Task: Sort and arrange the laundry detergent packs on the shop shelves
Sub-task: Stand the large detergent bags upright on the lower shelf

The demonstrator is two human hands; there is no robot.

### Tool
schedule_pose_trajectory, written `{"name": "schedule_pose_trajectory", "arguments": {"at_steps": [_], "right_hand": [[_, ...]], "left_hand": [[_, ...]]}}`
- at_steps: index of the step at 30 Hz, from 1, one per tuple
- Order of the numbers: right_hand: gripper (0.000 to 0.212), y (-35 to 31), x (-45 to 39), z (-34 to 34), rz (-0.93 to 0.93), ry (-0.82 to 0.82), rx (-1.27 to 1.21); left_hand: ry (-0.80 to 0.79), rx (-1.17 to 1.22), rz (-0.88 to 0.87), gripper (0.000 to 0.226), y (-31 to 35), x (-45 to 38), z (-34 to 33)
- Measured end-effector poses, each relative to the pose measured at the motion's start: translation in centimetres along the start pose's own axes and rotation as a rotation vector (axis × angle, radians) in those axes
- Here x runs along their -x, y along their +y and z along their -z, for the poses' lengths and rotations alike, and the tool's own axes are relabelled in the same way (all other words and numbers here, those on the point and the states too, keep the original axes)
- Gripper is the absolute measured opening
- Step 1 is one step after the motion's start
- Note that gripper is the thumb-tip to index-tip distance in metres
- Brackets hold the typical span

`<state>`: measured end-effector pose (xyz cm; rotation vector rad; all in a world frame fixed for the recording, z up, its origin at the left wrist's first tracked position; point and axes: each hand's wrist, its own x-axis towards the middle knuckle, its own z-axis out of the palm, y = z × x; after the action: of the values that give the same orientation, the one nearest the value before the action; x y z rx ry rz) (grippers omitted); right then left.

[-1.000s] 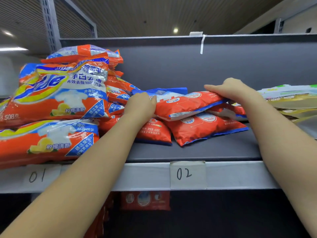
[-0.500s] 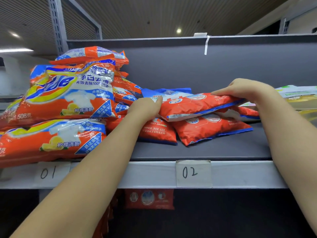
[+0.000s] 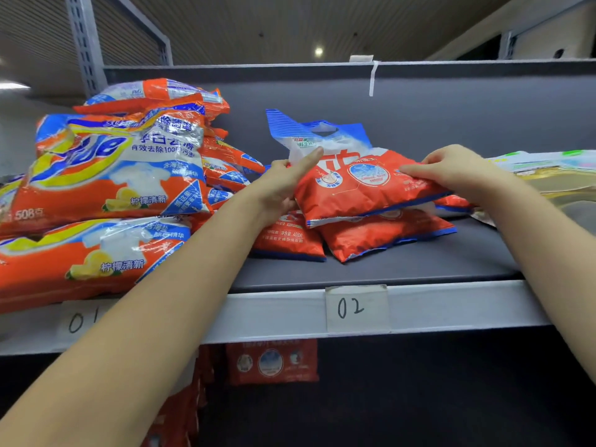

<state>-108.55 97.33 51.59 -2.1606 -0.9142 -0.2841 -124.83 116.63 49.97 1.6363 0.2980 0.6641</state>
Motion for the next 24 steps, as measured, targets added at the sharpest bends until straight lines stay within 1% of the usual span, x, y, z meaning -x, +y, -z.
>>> {"name": "schedule_pose_trajectory", "arguments": {"at_steps": [2, 4, 6, 8, 11, 14, 16, 18, 22, 24], "right_hand": [[0.044, 0.3, 0.9, 0.0, 0.023, 0.02, -0.082], [0.034, 0.4, 1.9, 0.0, 0.059, 0.057, -0.171], [0.03, 0.2, 2.7, -0.1, 0.114, 0.11, -0.219], [0.027, 0.0, 3.4, -0.3, 0.167, 0.165, -0.233], [0.026, 0.1, 4.5, -0.7, 0.203, 0.167, -0.34], [0.028, 0.6, 5.4, -1.0, 0.15, 0.111, -0.453], [0.025, 1.0, 6.0, -1.0, 0.097, 0.045, -0.548], [0.017, 1.1, 6.7, -0.9, 0.052, -0.062, -0.685], [0.027, 0.6, 7.7, -0.7, -0.066, -0.227, -0.898], [0.025, -0.1, 8.4, -0.5, -0.076, -0.298, -0.999]], "left_hand": [[-0.063, 0.162, 0.018, 0.037, 0.0, 0.4, -0.4], [-0.026, 0.228, 0.046, 0.023, 0.1, 0.7, -0.7], [0.032, 0.24, 0.085, 0.018, 0.2, 0.8, -0.9], [0.09, 0.224, 0.085, 0.018, 0.2, 0.8, -1.0], [0.177, 0.177, -0.017, 0.009, 0.1, 0.9, -1.2], [0.217, 0.213, -0.079, 0.01, 0.3, 1.1, -0.8], [0.212, 0.252, -0.107, 0.009, 0.6, 1.3, -0.7], [0.199, 0.292, -0.134, 0.008, 0.9, 1.5, -0.6], [0.139, 0.355, -0.222, 0.008, 1.6, 2.4, -0.6], [0.105, 0.38, -0.268, 0.009, 2.0, 3.0, -0.8]]}}
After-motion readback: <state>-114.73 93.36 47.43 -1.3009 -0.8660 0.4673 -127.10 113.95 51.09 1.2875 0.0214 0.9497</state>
